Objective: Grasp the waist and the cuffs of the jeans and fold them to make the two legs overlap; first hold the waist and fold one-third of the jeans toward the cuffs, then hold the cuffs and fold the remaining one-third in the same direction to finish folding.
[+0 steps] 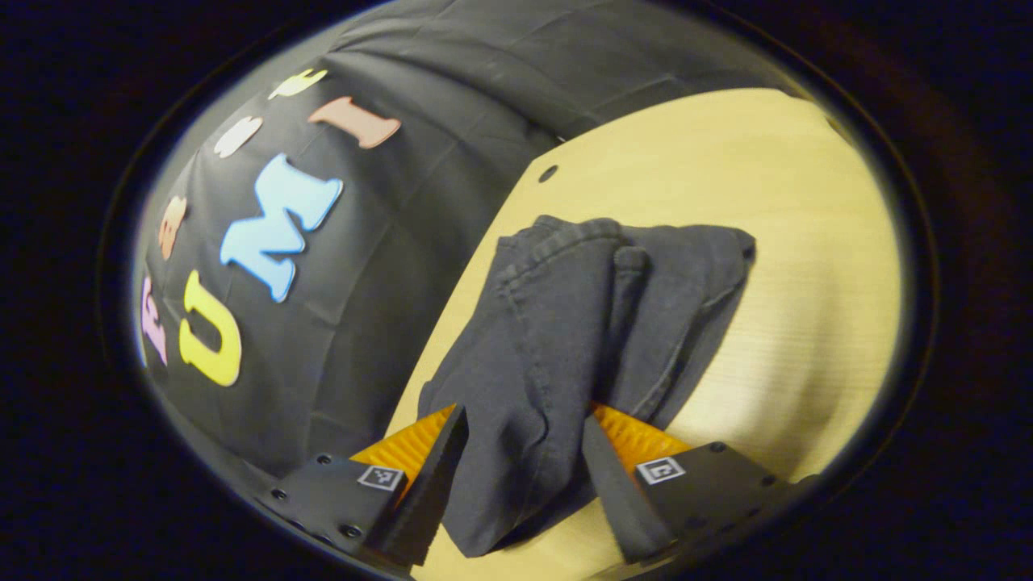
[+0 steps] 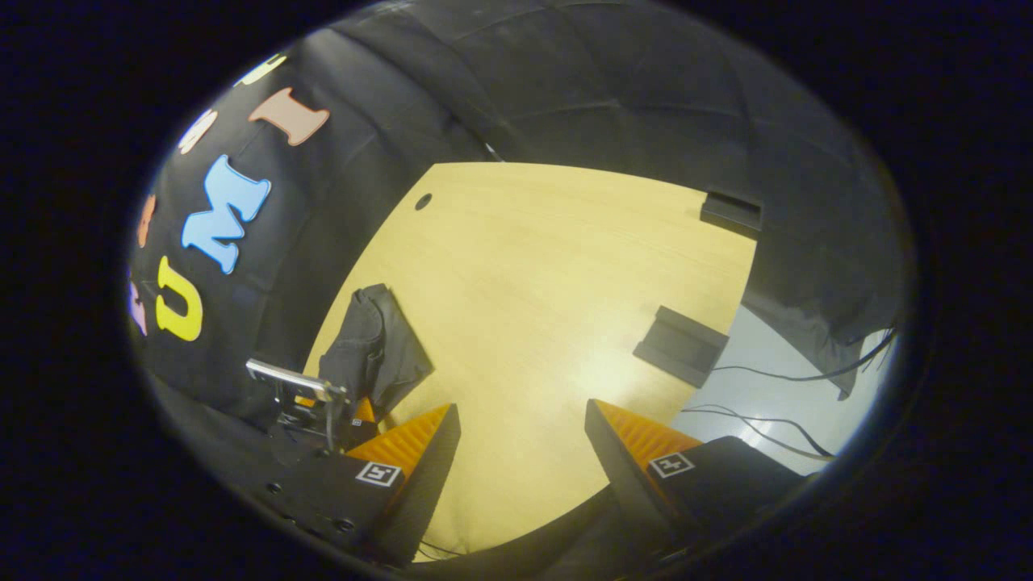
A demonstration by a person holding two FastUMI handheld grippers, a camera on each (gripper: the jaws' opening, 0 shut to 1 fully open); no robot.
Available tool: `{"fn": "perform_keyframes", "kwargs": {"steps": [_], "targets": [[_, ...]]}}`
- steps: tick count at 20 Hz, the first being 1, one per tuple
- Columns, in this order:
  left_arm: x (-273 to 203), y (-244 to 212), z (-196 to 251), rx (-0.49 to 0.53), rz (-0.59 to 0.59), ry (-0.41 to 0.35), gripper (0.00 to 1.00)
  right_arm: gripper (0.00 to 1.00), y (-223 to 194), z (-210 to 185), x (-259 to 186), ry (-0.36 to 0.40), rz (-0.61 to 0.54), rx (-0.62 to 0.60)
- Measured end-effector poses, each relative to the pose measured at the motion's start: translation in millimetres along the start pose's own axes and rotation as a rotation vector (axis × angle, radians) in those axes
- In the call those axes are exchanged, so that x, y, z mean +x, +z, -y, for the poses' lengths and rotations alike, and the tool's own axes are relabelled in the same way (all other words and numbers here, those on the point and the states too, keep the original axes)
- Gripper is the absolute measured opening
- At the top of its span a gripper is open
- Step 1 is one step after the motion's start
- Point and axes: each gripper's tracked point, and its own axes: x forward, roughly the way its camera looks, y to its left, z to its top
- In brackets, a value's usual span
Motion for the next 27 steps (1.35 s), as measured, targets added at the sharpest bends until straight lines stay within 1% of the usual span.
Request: {"fn": "perform_keyframes", "kwargs": {"steps": [1,2,4,6,7,8,10,12,14,15,16,17,18,19,21,23,24,25,26,27], "targets": [[-4.9,3.7,-15.4,-0.032,-0.013,-0.002,0.97,0.95,0.9,-6.7,2.6,0.014,-0.003,-0.023],[-13.8,11.0,-27.6,-0.050,-0.003,0.001,0.97,0.95,2.1,-14.9,4.6,0.028,-0.006,-0.053],[-40.8,35.7,-57.8,-0.063,0.070,0.031,0.97,0.95,6.7,-35.4,6.6,0.058,-0.004,-0.142],[-84.9,55.5,-98.5,-0.095,0.147,0.084,0.97,0.95,15.2,-62.5,5.9,0.093,0.012,-0.247],[-103.9,59.9,-122.3,-0.132,0.170,0.106,0.97,0.95,20.9,-79.4,5.1,0.114,0.027,-0.307],[-124.3,62.7,-145.9,-0.181,0.196,0.129,0.97,0.95,28.1,-94.9,3.0,0.126,0.058,-0.374],[-161.3,70.0,-197.5,-0.318,0.258,0.190,0.96,0.94,50.5,-130.0,-2.7,0.133,0.173,-0.548],[-199.7,67.7,-233.7,-0.484,0.290,0.204,0.95,0.95,73.0,-178.6,-15.5,0.143,0.320,-0.725],[-230.8,65.3,-266.8,-0.617,0.287,0.276,0.95,0.95,83.6,-231.3,-33.6,0.198,0.441,-0.832],[-239.7,66.5,-273.7,-0.696,0.300,0.289,0.95,0.94,83.3,-254.8,-39.9,0.234,0.484,-0.854],[-250.3,69.3,-276.8,-0.776,0.323,0.298,0.96,0.95,76.8,-272.3,-41.5,0.272,0.498,-0.857],[-255.7,73.1,-277.4,-0.834,0.342,0.321,0.96,0.95,69.5,-286.5,-39.1,0.299,0.489,-0.847],[-259.7,75.5,-278.2,-0.867,0.346,0.335,0.96,0.96,63.8,-292.2,-34.4,0.306,0.475,-0.829],[-258.4,77.4,-278.5,-0.880,0.336,0.329,0.95,0.96,60.5,-295.9,-34.1,0.311,0.477,-0.815],[-257.1,80.2,-271.4,-0.884,0.333,0.292,0.96,0.97,56.4,-303.5,-41.9,0.328,0.507,-0.810],[-255.8,82.1,-267.8,-0.886,0.348,0.275,0.96,0.96,49.9,-305.0,-48.6,0.346,0.541,-0.848],[-255.3,85.0,-264.5,-0.887,0.355,0.253,0.96,0.96,48.4,-297.8,-50.6,0.334,0.551,-0.868],[-253.9,87.0,-260.2,-0.886,0.361,0.228,1.00,0.96,47.5,-289.7,-52.5,0.313,0.553,-0.885],[-253.0,90.7,-255.7,-0.885,0.367,0.211,0.96,0.96,46.6,-280.9,-53.8,0.292,0.554,-0.897],[-253.4,96.9,-246.7,-0.884,0.375,0.190,0.96,0.96,45.7,-273.6,-57.2,0.282,0.557,-0.906]]}}
